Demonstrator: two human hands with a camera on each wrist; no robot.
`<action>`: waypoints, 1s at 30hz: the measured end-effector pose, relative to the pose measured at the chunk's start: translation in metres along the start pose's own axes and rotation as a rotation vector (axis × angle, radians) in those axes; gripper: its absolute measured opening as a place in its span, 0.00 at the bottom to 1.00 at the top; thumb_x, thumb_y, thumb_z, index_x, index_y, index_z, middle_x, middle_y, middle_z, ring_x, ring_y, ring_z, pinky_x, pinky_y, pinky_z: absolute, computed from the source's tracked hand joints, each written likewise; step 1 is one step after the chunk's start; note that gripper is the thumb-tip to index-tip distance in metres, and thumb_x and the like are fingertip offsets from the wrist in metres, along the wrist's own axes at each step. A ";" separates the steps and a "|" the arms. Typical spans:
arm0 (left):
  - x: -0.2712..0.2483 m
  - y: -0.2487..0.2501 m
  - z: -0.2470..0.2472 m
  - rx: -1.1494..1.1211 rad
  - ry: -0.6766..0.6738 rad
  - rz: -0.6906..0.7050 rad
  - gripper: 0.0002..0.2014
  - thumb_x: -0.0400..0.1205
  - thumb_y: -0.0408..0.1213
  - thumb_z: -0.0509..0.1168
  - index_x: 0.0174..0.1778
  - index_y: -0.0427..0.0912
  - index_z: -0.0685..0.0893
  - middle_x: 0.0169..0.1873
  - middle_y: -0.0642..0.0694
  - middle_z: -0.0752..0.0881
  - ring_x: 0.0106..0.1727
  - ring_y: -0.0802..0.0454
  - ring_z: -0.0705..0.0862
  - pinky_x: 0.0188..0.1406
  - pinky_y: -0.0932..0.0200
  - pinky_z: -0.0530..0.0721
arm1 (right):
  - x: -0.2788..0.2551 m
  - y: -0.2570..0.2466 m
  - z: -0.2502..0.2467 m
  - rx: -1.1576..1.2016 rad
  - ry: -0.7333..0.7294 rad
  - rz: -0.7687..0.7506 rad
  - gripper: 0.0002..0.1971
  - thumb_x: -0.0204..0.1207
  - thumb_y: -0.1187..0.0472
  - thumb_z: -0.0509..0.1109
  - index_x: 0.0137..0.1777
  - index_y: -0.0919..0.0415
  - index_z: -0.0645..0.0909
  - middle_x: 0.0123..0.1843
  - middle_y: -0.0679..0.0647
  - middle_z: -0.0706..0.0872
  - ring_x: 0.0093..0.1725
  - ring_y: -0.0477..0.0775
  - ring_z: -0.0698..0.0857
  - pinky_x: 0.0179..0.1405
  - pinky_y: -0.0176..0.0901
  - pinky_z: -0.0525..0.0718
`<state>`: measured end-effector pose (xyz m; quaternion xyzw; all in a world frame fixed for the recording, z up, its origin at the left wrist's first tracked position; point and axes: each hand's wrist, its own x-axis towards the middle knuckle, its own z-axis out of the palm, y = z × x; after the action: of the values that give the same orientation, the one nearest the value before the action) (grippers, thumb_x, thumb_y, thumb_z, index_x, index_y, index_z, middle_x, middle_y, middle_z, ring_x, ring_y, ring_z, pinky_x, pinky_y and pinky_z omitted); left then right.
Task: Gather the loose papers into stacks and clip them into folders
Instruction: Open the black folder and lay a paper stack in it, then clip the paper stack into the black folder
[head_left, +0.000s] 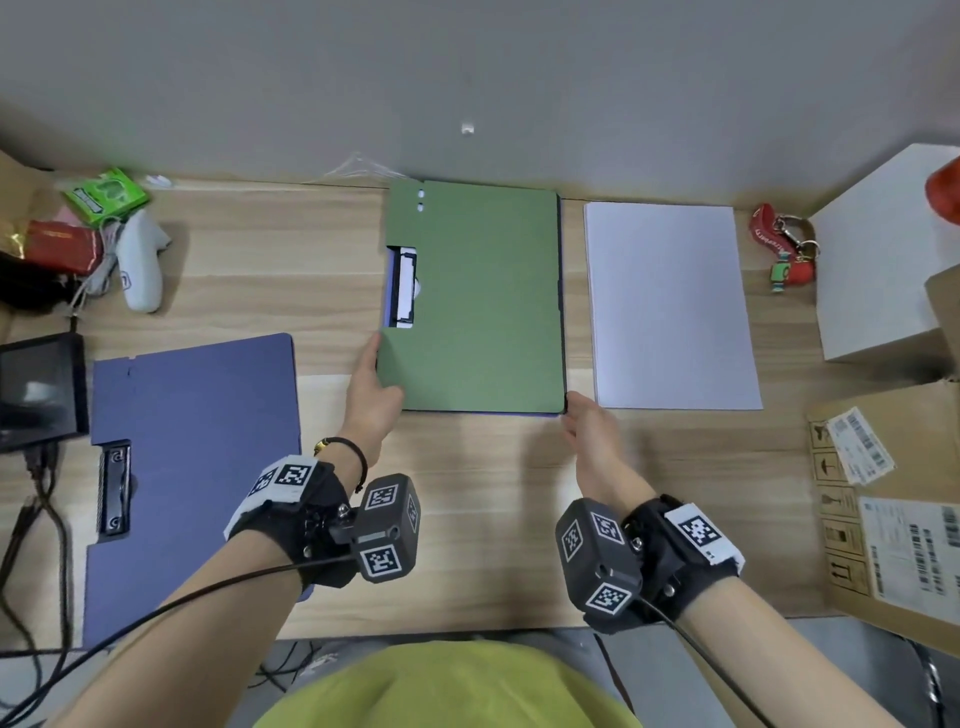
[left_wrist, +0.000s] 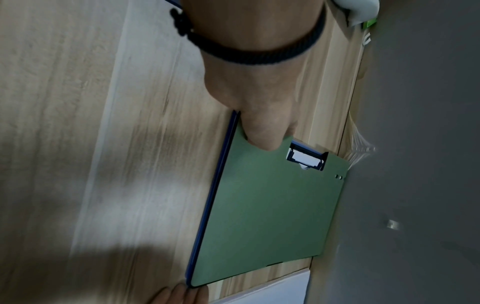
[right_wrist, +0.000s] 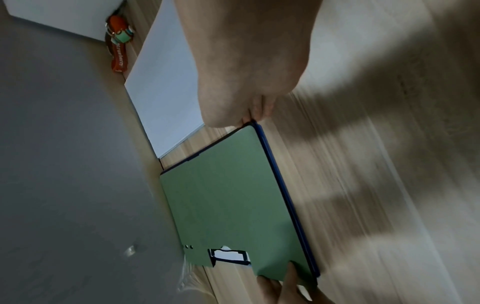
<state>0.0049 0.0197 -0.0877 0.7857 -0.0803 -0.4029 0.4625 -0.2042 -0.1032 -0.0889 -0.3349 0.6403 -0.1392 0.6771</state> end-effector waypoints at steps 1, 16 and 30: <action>0.002 0.000 0.001 0.008 0.006 -0.002 0.42 0.73 0.14 0.51 0.83 0.50 0.61 0.76 0.52 0.72 0.75 0.53 0.72 0.76 0.53 0.73 | -0.001 -0.001 0.000 -0.031 -0.038 -0.011 0.23 0.75 0.76 0.49 0.28 0.51 0.74 0.20 0.35 0.72 0.26 0.47 0.66 0.28 0.32 0.65; -0.008 0.012 -0.023 -0.037 -0.114 -0.061 0.26 0.84 0.23 0.55 0.75 0.52 0.68 0.69 0.59 0.74 0.70 0.59 0.73 0.66 0.64 0.71 | -0.011 0.005 -0.019 -0.136 -0.074 0.055 0.14 0.79 0.68 0.56 0.37 0.50 0.75 0.30 0.49 0.72 0.30 0.51 0.72 0.33 0.38 0.73; -0.049 -0.085 -0.189 0.329 0.246 -0.189 0.28 0.83 0.33 0.60 0.82 0.48 0.66 0.84 0.41 0.55 0.85 0.43 0.54 0.81 0.48 0.58 | -0.069 0.049 0.093 -0.382 -0.508 0.206 0.11 0.86 0.60 0.56 0.65 0.58 0.75 0.53 0.54 0.85 0.53 0.57 0.84 0.51 0.46 0.81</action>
<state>0.0857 0.2167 -0.0804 0.8979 -0.0140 -0.3268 0.2946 -0.1365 0.0008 -0.0705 -0.4132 0.4962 0.1405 0.7505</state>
